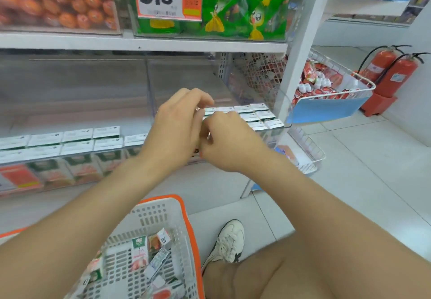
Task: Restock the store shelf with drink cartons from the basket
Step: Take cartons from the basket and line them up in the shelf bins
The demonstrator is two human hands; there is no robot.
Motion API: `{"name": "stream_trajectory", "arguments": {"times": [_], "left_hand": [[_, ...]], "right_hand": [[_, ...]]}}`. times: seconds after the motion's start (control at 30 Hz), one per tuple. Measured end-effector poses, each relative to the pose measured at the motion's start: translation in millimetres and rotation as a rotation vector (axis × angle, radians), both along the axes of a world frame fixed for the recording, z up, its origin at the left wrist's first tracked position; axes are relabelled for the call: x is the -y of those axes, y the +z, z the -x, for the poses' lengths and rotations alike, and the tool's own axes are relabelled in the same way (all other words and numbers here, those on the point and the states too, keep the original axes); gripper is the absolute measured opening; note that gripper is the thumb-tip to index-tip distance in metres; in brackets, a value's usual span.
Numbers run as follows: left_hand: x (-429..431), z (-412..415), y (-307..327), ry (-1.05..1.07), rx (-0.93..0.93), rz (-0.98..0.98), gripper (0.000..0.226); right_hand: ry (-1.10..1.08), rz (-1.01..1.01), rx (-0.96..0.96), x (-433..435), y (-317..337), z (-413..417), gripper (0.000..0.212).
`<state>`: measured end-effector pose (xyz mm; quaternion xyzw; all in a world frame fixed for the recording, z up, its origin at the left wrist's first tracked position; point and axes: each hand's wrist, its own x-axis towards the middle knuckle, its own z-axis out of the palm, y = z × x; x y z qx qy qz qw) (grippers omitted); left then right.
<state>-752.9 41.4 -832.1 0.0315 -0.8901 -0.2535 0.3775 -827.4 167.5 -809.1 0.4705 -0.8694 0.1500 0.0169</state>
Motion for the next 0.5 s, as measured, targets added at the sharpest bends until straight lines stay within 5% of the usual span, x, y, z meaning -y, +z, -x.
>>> {"name": "stream_trajectory", "arguments": {"times": [0.2, 0.3, 0.5], "left_hand": [[23, -135, -63, 0.077, 0.261, 0.332, 0.024], [41, -187, -111, 0.147, 0.530, 0.271, 0.021], [52, -230, -195, 0.188, 0.890, 0.059, 0.021]], "right_hand": [[0.360, -0.662, 0.173, 24, -44, -91, 0.039], [0.427, -0.858, 0.185, 34, -83, -118, 0.042], [0.464, -0.931, 0.208, 48, -167, -141, 0.014]]}}
